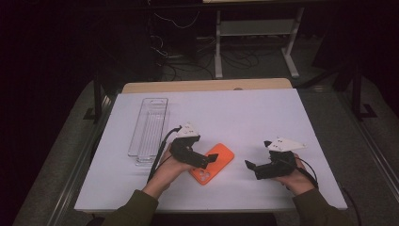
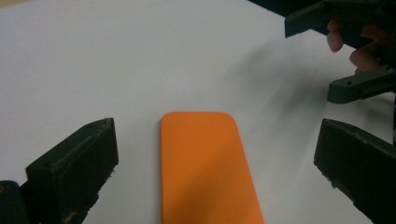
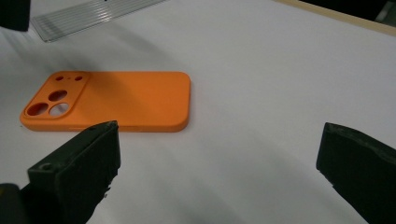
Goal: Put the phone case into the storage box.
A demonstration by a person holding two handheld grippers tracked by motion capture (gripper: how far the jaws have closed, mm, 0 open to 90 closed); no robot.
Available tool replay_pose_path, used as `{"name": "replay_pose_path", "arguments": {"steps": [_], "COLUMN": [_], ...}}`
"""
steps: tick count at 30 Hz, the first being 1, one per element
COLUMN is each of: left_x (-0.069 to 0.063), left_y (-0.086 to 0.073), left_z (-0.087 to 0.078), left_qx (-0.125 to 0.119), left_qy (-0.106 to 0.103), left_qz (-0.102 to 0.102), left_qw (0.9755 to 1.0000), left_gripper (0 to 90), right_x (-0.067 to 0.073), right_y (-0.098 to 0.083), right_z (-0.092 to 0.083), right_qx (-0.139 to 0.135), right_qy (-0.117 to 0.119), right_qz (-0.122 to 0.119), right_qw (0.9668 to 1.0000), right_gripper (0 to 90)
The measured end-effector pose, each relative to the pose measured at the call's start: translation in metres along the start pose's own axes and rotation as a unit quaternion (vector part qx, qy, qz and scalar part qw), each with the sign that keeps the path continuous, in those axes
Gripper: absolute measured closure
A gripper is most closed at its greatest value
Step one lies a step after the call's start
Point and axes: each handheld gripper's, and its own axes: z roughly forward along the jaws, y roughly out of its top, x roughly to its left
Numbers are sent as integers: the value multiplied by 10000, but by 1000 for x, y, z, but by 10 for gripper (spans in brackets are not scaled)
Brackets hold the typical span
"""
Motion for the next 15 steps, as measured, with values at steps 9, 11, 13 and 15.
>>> {"name": "replay_pose_path", "arguments": {"steps": [9, 11, 13, 15], "left_x": [-5, -6, -7, -6], "left_y": [-11, -13, -15, -18], "left_z": [11, 12, 14, 16], "left_qx": [215, 251, 319, 417], "left_qy": [124, 144, 175, 179], "left_qz": [-45, -36, -73, -25], "left_qw": [9997, 9996, 9993, 9990], "left_gripper": [0, 0, 0, 0], "right_x": [0, 0, 0, 1], "right_y": [0, 0, 0, 0], "right_z": [0, 0, 1, 1], "right_qx": [16, 14, 18, 27], "right_qy": [31, 30, 29, 30], "right_qz": [-26, -29, -30, -6], "right_qw": [10000, 10000, 10000, 10000], "right_gripper": [0, 0, 0, 0]}}
